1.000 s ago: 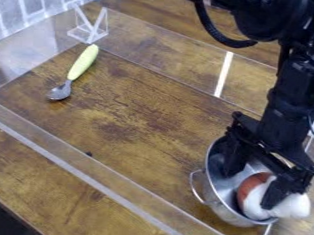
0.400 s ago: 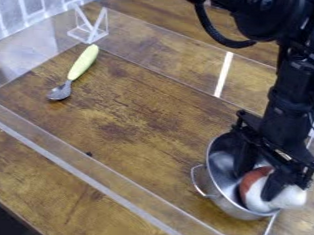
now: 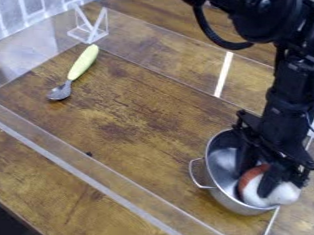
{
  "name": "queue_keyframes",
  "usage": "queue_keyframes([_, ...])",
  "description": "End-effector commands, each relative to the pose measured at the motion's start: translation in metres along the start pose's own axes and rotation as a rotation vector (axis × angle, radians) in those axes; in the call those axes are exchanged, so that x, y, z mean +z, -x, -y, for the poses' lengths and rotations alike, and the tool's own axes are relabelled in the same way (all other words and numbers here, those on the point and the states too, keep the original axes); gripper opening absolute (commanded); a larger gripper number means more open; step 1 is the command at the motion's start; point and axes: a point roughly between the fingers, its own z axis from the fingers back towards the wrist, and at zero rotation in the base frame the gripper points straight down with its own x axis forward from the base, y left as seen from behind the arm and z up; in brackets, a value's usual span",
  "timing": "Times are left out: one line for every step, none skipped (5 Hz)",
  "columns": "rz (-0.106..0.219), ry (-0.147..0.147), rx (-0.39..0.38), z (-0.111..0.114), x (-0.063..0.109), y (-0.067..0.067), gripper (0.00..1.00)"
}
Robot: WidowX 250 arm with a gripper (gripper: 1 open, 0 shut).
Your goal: Remove the mushroom from the silver pot and put it on the table
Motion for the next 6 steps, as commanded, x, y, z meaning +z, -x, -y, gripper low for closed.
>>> queue_keyframes([-0.072,0.005,-0.012,-0.001,-0.031,0.010,0.00])
queue_keyframes([-0.085,0.008,-0.035,0.003,-0.032,0.013,0.00])
queue_keyframes([-0.101,0.018,-0.051,0.007,-0.033,0.018,1.00])
queue_keyframes([-0.116,0.028,-0.065,0.010,-0.032,0.023,0.00])
queue_keyframes([-0.133,0.034,-0.079,0.013,-0.030,0.029,1.00])
queue_keyframes([-0.134,0.032,-0.078,0.011,-0.025,0.029,0.00])
